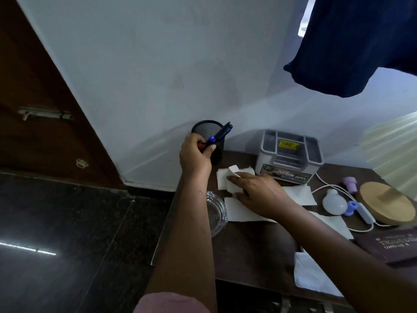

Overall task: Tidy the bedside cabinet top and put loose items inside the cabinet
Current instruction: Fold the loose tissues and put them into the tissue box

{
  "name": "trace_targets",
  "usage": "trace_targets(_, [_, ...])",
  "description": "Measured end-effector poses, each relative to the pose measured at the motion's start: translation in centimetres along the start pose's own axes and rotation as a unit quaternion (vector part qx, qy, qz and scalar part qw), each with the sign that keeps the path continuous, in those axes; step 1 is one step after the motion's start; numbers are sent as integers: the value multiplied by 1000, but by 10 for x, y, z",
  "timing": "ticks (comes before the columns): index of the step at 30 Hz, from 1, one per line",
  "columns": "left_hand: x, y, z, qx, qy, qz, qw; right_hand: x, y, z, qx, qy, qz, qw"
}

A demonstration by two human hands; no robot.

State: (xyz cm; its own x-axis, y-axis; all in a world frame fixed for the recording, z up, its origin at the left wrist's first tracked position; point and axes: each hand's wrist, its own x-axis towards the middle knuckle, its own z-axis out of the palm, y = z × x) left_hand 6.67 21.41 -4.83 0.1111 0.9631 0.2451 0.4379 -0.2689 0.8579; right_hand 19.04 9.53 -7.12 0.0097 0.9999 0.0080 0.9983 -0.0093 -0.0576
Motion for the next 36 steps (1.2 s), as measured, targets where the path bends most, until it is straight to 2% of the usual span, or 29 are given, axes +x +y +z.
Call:
trace_targets(7, [7,7,-2,32,-47,-11,998,-7,2,-13,124,33,36,991])
trace_targets(11, [12,8,-2,45,-62,-23,997,1,4,-18,134,73,34,988])
trace_targets(13, [13,9,-2,48,-67,-29,996,3,5,-18,117,53,35,991])
trace_targets(16, [16,12,-4,51,-79,-47,994,3,7,-13,76,-19,50,996])
trace_targets(21, [21,31,-15,64,-86,-39,993,-9,15,-9,80,-17,56,995])
trace_targets(25, [25,60,-31,175,-190,-6,966,-14,17,-8,91,2,61,994])
trace_targets(27, [21,73,-33,208,-211,21,955,-16,16,-7,102,27,64,992])
trace_targets(30, [17,88,-35,214,-182,57,958,-17,14,-17,133,79,85,984])
trace_targets(32, [15,96,-39,173,-125,75,974,-18,12,-33,180,120,109,970])
trace_targets(34, [9,103,-44,93,-55,68,992,-24,9,-55,266,164,139,940])
trace_targets(36, [-5,111,-51,-1,-25,0,1000,-38,3,-79,367,198,163,894])
